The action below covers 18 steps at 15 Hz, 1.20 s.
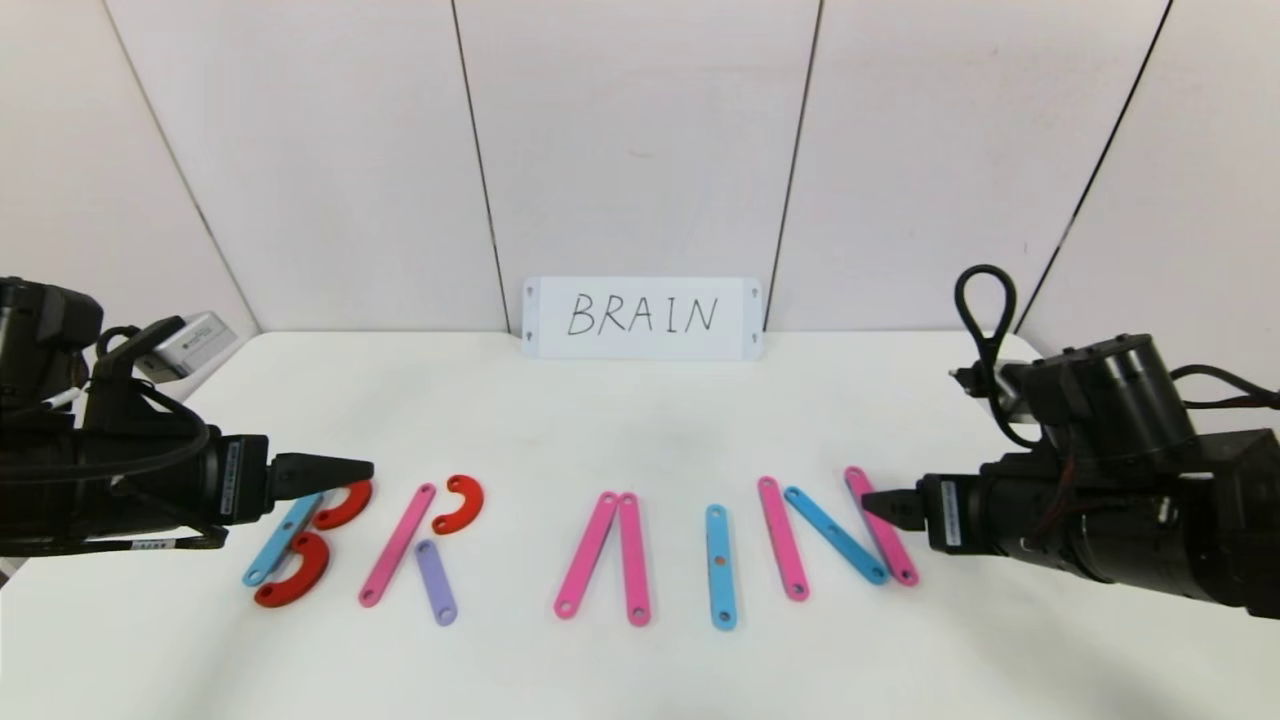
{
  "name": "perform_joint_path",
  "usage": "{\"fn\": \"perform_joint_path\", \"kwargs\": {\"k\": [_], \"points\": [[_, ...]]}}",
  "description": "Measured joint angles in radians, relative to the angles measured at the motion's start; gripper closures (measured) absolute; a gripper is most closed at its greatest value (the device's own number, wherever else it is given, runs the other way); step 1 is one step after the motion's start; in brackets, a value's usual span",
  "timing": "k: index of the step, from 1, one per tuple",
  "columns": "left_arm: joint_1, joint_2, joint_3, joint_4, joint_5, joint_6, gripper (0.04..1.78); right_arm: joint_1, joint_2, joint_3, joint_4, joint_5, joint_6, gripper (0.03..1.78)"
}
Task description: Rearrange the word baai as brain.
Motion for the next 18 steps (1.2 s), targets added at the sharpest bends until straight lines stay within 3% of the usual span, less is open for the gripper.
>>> {"fn": "perform_joint_path", "kwargs": {"k": [3, 9, 14, 18], "points": [[0.000, -0.091, 0.019, 0.021, 0.003, 0.029, 0.08, 0.001, -0.126, 0.037, 0.034, -0.011, -0.001, 0.07], [0.000, -0.400, 0.114, 0.113, 0.005, 0.111, 0.08, 0.002, -0.450, 0.066, 0.226, -0.012, 0.000, 0.07], [0.000, -0.698, 0.152, 0.264, 0.007, 0.124, 0.08, -0.014, -0.745, 0.149, 0.266, -0.015, 0.000, 0.07], [0.001, -0.909, 0.155, 0.378, 0.050, 0.146, 0.08, -0.134, -0.946, 0.181, 0.273, -0.006, -0.015, 0.07]]}}
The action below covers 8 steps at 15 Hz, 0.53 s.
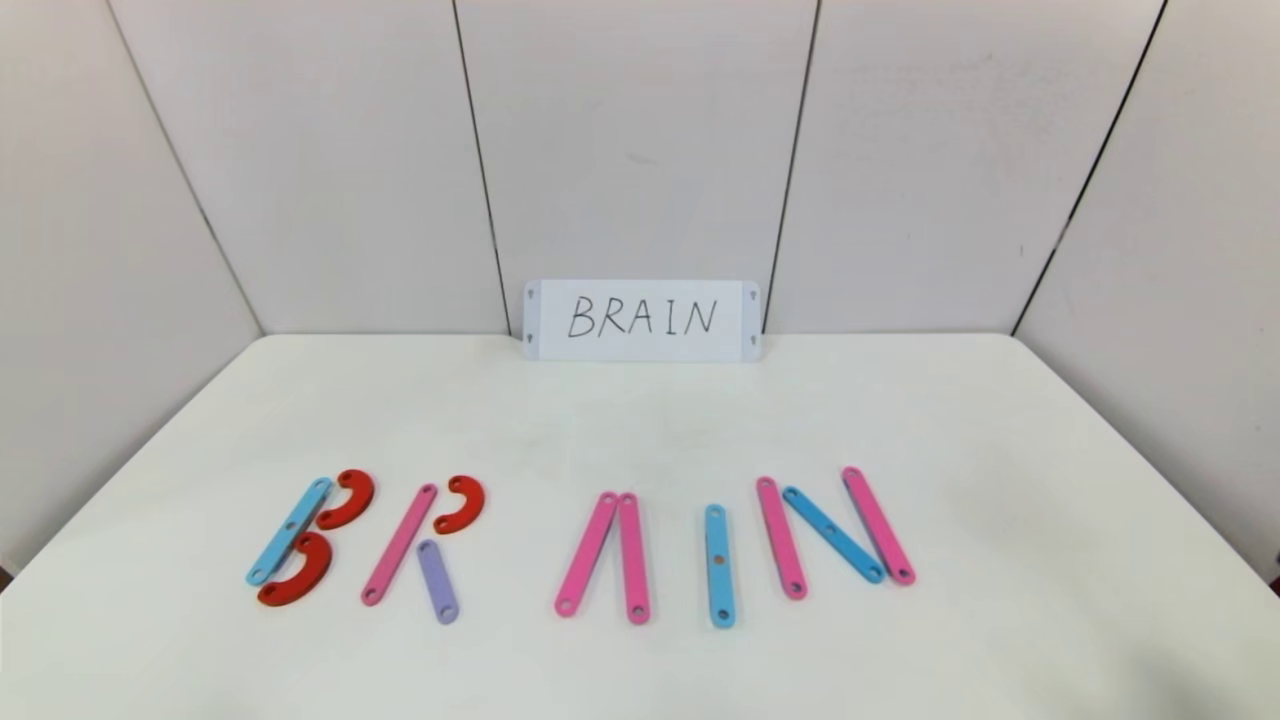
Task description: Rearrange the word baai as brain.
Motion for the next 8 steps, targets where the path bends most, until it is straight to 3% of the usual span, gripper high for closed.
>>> {"fn": "perform_joint_path", "kwargs": {"k": [5, 8], "points": [[0.003, -0.175, -0.006, 0.099, 0.085, 0.016, 0.08, -0.200, -0.198, 0.005, 0.062, 0.012, -0.051, 0.07], [0.003, -0.244, -0.006, 0.147, 0.129, 0.013, 0.08, -0.282, -0.326, 0.032, 0.102, 0.027, -0.129, 0.07]]}}
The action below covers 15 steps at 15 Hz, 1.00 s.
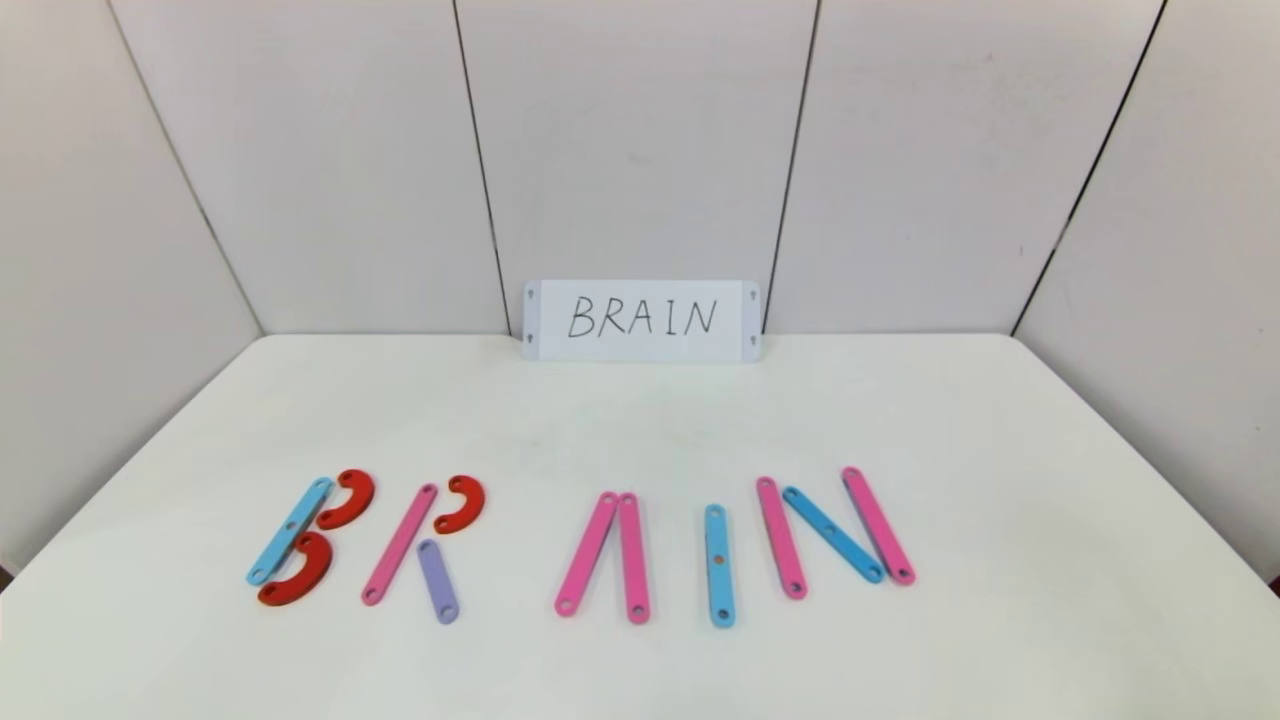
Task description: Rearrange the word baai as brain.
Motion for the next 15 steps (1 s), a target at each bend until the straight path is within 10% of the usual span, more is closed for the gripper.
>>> {"fn": "perform_joint_path", "kwargs": {"k": [7, 15], "points": [[-0.029, -0.195, 0.050, -0.034, 0.065, 0.003, 0.08, -0.011, -0.257, 0.166, -0.038, 0.101, -0.155, 0.07], [-0.033, -0.246, 0.480, -0.491, 0.236, 0.073, 0.08, -0.010, -0.319, 0.452, -0.362, 0.224, -0.246, 0.07]]}}
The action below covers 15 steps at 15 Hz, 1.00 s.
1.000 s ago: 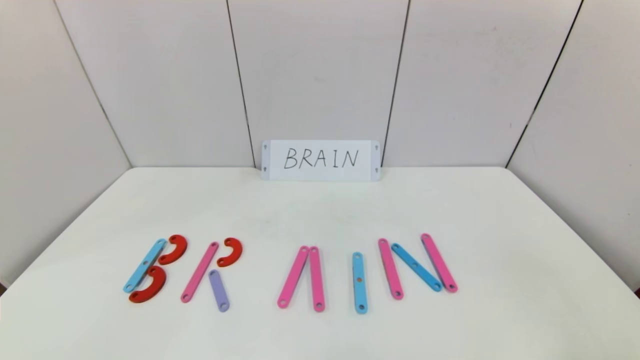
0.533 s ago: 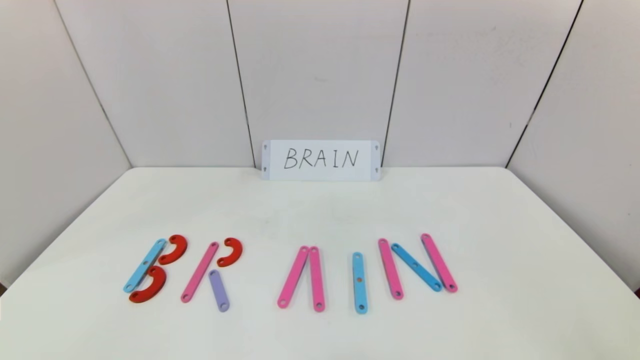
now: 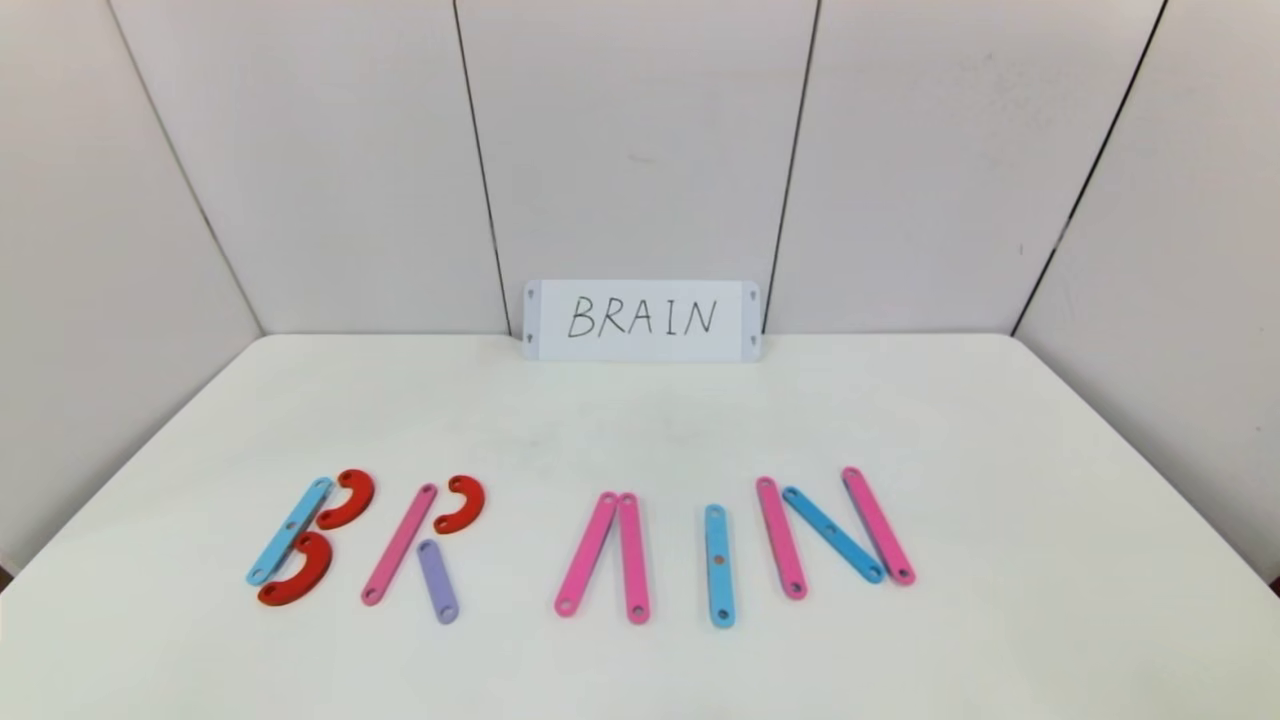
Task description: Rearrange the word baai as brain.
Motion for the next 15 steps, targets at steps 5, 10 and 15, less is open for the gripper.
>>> {"fn": "perform_joint_path", "kwargs": {"k": [5, 10, 15], "points": [[0.000, -0.001, 0.150, -0.132, -0.011, -0.002, 0.08, 0.001, -0.001, 0.033, 0.034, -0.016, 0.035, 0.07], [0.000, -0.001, 0.164, -0.113, -0.010, -0.004, 0.08, 0.001, -0.001, 0.034, 0.000, -0.093, 0.040, 0.07], [0.000, -0.001, 0.165, -0.108, -0.009, -0.010, 0.08, 0.001, -0.001, -0.061, -0.094, -0.138, 0.023, 0.07]]}}
